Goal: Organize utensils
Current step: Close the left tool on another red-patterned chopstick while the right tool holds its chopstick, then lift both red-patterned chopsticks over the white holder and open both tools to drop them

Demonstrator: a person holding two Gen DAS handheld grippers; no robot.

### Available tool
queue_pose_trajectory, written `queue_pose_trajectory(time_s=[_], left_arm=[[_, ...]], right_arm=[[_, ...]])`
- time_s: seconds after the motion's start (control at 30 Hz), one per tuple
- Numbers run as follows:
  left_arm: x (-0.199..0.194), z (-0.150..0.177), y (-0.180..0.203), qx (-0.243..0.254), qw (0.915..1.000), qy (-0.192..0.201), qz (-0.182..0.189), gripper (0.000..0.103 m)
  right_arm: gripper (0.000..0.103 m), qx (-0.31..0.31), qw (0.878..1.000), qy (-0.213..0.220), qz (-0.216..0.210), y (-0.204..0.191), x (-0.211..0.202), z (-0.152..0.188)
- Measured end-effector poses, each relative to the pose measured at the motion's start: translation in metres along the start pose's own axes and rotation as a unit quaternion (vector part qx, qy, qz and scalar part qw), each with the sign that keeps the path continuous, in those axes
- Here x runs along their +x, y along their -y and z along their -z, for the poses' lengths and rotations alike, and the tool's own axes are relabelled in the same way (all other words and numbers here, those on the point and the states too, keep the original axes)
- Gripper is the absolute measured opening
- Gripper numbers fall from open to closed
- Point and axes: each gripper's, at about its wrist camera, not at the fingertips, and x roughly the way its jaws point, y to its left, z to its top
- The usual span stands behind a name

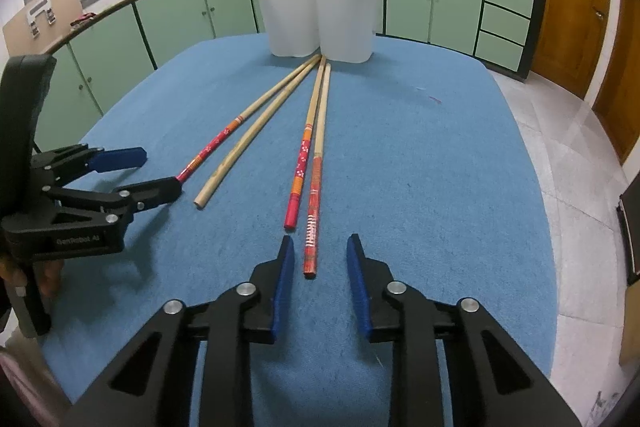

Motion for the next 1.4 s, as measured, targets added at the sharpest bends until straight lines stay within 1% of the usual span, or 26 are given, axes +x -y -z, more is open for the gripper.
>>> queue_pose_trajectory(time_s=[0.1,0.13,0.17,0.2,0.23,0.27,0.3,0.4,0.53,0.63,0.7,0.73,0.8,0.83,1.0,1.13,1.27,1.4], left_arm=[[0.0,0.0,0.003,0.004,1.0,0.001,0.0,0.067],[0.0,0.0,0.004,0.004,1.0,0.001,0.0,0.067],[0.001,0.0,0.005,0.005,1.0,0.001,0.001,0.067],[0.001,0.0,0.005,0.005,1.0,0.002,0.002,0.065],[0.001,0.0,0.005,0.005,1.0,0.002,0.004,0.063],[0.0,0.0,0.006,0.005,0.9999,0.003,0.009,0.058],[0.0,0.0,0.007,0.006,0.9999,0.004,0.012,0.052],[-0.001,0.0,0.01,0.011,0.9997,0.005,0.022,0.043],[-0.001,0.0,0.01,0.005,0.9996,0.005,0.027,0.042],[-0.002,0.001,0.012,0.004,0.9995,0.005,0.03,0.036],[-0.001,0.0,0.014,0.003,0.9995,0.006,0.031,0.024],[-0.001,0.0,0.014,0.001,0.9995,0.006,0.032,0.021],[-0.001,-0.001,0.016,-0.002,0.9994,0.006,0.034,0.009],[-0.001,-0.001,0.016,-0.004,0.9993,0.006,0.037,0.007],[-0.002,-0.002,0.012,-0.017,0.9987,0.005,0.048,0.006],[-0.009,-0.005,0.012,-0.007,0.9992,0.011,0.037,0.006],[-0.021,-0.014,0.011,0.01,0.9995,0.018,0.023,0.006],[-0.042,-0.027,0.007,0.02,0.9988,0.041,0.013,0.006]], right_arm=[[0.026,-0.008,1.0,0.0,0.001,-0.002,0.0,0.0],[0.023,-0.012,1.0,-0.001,0.001,-0.004,0.0,0.0],[0.018,-0.015,1.0,-0.001,-0.002,-0.005,0.0,0.001],[0.016,-0.019,1.0,-0.001,-0.006,-0.007,0.0,0.001],[0.012,-0.022,1.0,-0.001,-0.008,-0.007,0.0,0.001],[0.008,-0.028,1.0,-0.001,-0.008,-0.01,0.0,0.001],[0.008,-0.033,0.999,-0.001,-0.005,-0.012,0.0,0.001],[0.008,-0.032,0.999,-0.001,-0.006,-0.012,0.0,0.001],[0.008,-0.028,1.0,-0.001,-0.005,-0.01,0.0,0.002],[0.008,-0.025,1.0,-0.002,-0.008,-0.009,0.0,0.002],[0.008,-0.023,1.0,-0.002,-0.01,-0.008,0.0,0.001],[0.008,-0.022,1.0,-0.002,-0.012,-0.007,0.0,0.001],[0.007,-0.02,1.0,-0.002,-0.013,-0.006,0.0,0.001],[0.007,-0.018,1.0,-0.002,-0.014,-0.006,0.0,0.001],[0.007,-0.008,1.0,-0.001,-0.019,-0.003,-0.001,0.0],[0.007,-0.004,1.0,0.008,-0.015,0.0,-0.007,-0.004],[0.007,-0.005,1.0,0.026,-0.009,0.004,-0.022,-0.014],[0.006,-0.005,0.999,0.054,-0.004,0.009,-0.042,-0.028]])
